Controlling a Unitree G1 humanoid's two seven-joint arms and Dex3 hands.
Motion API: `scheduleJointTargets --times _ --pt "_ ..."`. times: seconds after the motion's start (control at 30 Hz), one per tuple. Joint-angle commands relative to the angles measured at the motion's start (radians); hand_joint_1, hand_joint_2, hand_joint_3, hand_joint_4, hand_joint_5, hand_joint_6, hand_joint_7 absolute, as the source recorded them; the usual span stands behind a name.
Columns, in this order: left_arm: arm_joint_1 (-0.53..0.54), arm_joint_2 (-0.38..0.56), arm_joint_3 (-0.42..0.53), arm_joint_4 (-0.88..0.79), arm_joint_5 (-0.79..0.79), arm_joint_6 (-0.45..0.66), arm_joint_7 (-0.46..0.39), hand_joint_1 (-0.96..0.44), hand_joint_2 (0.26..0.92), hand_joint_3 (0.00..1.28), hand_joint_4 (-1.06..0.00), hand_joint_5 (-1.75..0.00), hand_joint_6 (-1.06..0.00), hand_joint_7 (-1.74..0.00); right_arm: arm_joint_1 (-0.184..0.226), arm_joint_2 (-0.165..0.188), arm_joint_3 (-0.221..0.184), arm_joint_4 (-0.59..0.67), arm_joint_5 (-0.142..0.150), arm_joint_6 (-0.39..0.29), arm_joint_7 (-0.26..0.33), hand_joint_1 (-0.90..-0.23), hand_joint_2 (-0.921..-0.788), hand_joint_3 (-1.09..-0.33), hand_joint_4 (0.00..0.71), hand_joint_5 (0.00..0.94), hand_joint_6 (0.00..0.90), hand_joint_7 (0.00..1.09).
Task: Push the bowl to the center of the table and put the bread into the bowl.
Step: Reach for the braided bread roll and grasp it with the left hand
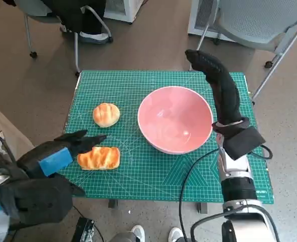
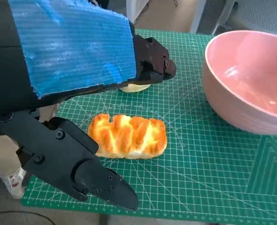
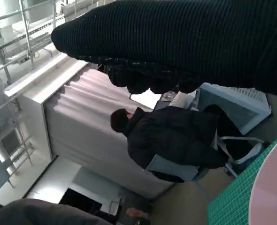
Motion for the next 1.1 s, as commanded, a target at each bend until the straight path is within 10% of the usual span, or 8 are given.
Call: scheduleJointTargets --times 0.03,1.1 --pt "-0.015 -0.011 -0.015 0.008 0.04 -0.022 0.02 -0.14 0.627 0.0 -0.13 -0.01 -0.29 -0.01 0.012 -0.005 -0.004 0.001 0.013 0.024 0.013 -0.693 -0.921 -0.849 0.17 0.004 0.124 0.22" --pt "-0.063 -0.082 -0.094 0.109 0.24 -0.086 0.055 0.11 0.666 0.02 -0.17 0.0 -0.29 0.0 0.022 -0.005 -0.008 -0.016 0.019 0.036 0.028 -0.718 -0.921 -0.856 0.171 0.002 0.103 0.26"
